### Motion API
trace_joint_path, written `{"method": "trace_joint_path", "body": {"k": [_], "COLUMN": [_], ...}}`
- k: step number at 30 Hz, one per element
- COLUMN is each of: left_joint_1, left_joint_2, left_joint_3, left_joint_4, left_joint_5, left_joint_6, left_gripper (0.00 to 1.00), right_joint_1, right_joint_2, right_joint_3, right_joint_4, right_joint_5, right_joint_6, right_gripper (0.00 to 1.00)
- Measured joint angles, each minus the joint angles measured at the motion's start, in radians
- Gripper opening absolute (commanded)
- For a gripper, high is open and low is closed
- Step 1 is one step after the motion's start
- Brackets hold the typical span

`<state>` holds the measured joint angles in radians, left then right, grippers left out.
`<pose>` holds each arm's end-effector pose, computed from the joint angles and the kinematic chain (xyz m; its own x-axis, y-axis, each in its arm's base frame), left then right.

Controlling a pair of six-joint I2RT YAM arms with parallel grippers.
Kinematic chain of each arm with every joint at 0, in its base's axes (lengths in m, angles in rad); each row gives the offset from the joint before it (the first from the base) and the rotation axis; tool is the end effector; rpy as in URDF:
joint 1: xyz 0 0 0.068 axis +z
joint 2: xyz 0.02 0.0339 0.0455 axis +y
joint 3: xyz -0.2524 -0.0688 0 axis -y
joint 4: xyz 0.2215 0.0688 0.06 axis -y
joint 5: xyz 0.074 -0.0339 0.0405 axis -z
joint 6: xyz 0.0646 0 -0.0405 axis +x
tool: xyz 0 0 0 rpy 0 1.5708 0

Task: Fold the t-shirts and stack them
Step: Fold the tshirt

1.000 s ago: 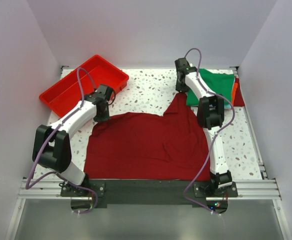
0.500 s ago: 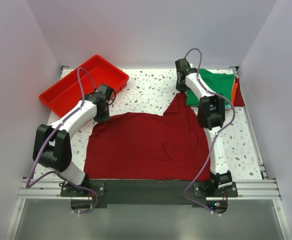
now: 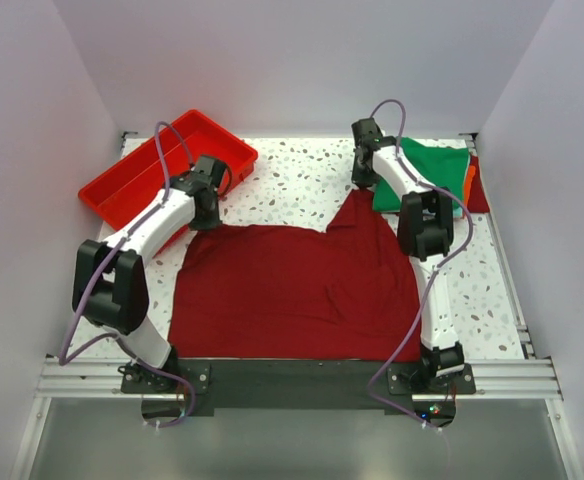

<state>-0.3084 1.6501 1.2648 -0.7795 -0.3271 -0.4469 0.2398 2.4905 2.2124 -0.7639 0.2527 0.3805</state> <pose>0.3123 -0.0777 0.2133 -0.8614 -0.1551 -0.4837 -0.2281 0.9689 0.0955 0.5081 0.1076 0.1455 -0.8186 0.1700 -0.5486 0.2117 0.9772 -0.0131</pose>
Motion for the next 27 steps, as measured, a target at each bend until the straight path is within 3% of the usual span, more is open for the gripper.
{"method": "trace_joint_path", "body": {"k": [9,20,27], "left_joint_1": [0.041,0.07,0.076], "left_joint_2": [0.034,0.037,0.034], "left_joint_3": [0.057,0.059,0.049], "left_joint_4": [0.0,0.012,0.035], "left_joint_5": [-0.026,-0.016,0.008], "left_joint_6": [0.066,0.181,0.242], "left_gripper": [0.0,0.0,0.0], "right_joint_1": [0.0,0.0,0.0], "right_joint_2": [-0.053,-0.242,-0.401], "right_joint_3": [-0.003,-0.013,-0.146], "right_joint_4": [-0.068,-0.128,-0.143], "right_joint_5": [-0.052,-0.069,-0.088], "right_joint_6": [0.006,0.005,0.005], "right_gripper": [0.0,0.0,0.0]}}
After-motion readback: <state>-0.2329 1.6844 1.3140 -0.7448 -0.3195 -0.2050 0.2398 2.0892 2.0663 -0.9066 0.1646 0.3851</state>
